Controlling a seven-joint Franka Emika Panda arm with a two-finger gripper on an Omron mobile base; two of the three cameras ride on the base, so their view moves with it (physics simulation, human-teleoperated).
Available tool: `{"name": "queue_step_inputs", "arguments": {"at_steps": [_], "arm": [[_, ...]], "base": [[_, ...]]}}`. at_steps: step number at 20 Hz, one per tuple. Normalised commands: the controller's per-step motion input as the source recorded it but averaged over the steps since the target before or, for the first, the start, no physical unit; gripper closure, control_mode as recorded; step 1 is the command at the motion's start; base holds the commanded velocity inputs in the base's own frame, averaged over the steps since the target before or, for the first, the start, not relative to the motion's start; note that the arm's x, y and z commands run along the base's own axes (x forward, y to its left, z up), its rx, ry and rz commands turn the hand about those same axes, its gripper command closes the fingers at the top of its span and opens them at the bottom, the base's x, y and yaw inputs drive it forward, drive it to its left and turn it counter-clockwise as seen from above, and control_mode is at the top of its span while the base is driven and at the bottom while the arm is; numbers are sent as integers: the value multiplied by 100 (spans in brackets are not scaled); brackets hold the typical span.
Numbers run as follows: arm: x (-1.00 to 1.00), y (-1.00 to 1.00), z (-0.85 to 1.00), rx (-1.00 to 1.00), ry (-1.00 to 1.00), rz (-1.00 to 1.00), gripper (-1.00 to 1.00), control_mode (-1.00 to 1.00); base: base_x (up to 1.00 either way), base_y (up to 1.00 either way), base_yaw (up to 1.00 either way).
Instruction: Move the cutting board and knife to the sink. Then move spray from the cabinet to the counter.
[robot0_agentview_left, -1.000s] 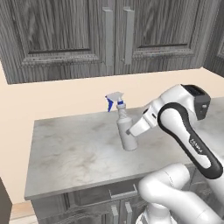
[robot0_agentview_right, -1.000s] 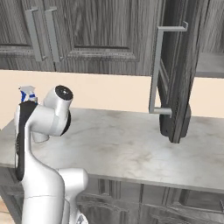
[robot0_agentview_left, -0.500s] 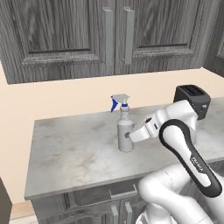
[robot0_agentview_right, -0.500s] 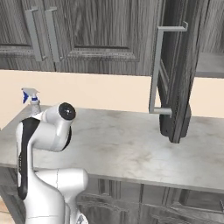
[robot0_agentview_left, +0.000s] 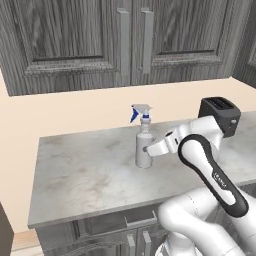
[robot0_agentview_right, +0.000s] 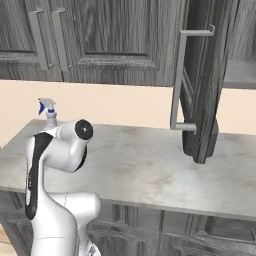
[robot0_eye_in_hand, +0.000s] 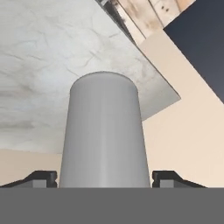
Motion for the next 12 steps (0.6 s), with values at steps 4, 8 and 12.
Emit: {"name": "queue_step_inputs", "arguments": {"at_steps": [4, 8, 12], "arm": [[51, -52, -10, 1, -4, 2, 100, -100], [59, -35, -30, 0, -5, 3, 100, -100], [63, -12, -45, -1, -7, 5, 100, -100]], "base": [[0, 0, 0], [0, 0, 0], [0, 0, 0]]}}
